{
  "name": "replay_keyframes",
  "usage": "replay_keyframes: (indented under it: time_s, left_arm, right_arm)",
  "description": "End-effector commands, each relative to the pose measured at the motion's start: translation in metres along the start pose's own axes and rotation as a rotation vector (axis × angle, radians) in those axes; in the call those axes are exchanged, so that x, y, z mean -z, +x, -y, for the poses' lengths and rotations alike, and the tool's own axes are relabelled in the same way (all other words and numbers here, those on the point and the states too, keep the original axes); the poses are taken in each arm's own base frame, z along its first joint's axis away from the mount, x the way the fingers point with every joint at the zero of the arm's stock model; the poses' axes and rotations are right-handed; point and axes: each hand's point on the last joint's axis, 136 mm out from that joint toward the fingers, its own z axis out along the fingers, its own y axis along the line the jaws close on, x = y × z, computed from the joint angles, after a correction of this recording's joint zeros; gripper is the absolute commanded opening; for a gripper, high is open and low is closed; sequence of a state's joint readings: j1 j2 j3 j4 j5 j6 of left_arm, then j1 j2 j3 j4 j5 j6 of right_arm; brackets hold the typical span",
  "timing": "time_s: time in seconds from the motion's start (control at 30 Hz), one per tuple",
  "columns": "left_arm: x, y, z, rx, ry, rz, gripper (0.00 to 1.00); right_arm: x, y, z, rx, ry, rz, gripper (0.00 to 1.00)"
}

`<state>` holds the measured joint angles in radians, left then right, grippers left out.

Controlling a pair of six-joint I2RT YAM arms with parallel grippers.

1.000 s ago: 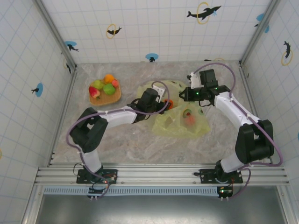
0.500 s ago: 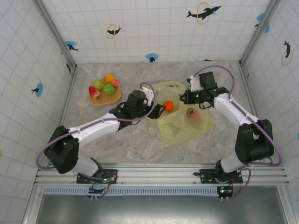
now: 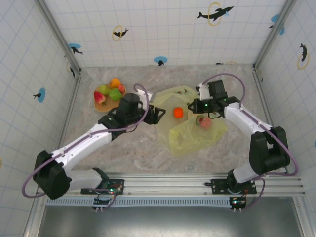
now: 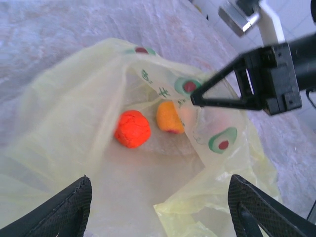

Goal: Place the fruits into the plastic bag

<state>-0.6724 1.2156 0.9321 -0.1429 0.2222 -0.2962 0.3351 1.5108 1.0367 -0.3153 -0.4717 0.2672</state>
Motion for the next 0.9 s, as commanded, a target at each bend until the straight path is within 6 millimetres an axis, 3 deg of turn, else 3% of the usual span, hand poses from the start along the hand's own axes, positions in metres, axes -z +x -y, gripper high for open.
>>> replay_keyframes:
  time_s: [0.0,0.13,0.3,0.43,0.57,0.6,0.87]
  left_arm:
    - [0.032,-0.028,-0.019,0.076,-0.035,0.074,0.74]
    - [0.065,-0.043,-0.092,0.221,-0.225,0.149,0.75]
    - [0.105,-0.036,-0.192,0.406,-0.514,0.21,0.77]
    - [0.124,-0.027,-0.251,0.5,-0.663,0.243,0.78]
    - [0.126,-0.002,-0.299,0.521,-0.853,0.191,0.81]
    - [0.126,-0.01,-0.308,0.521,-0.876,0.199,0.82]
    - [0.095,0.012,-0.367,0.575,-0.966,0.056,0.83]
  right_arm:
    - [0.008,-0.015,-0.017,0.02,-0.039,0.083,0.0]
    - [0.008,-0.016,-0.017,0.024,-0.032,0.091,0.0]
    - [0.008,-0.017,-0.019,0.031,-0.031,0.097,0.0]
    - [0.009,-0.018,-0.021,0.042,-0.034,0.103,0.0]
    - [0.007,-0.018,-0.026,0.051,-0.055,0.102,0.0]
    - [0.006,-0.017,-0.027,0.053,-0.061,0.097,0.0]
    - [0.006,-0.02,-0.029,0.067,-0.071,0.097,0.0]
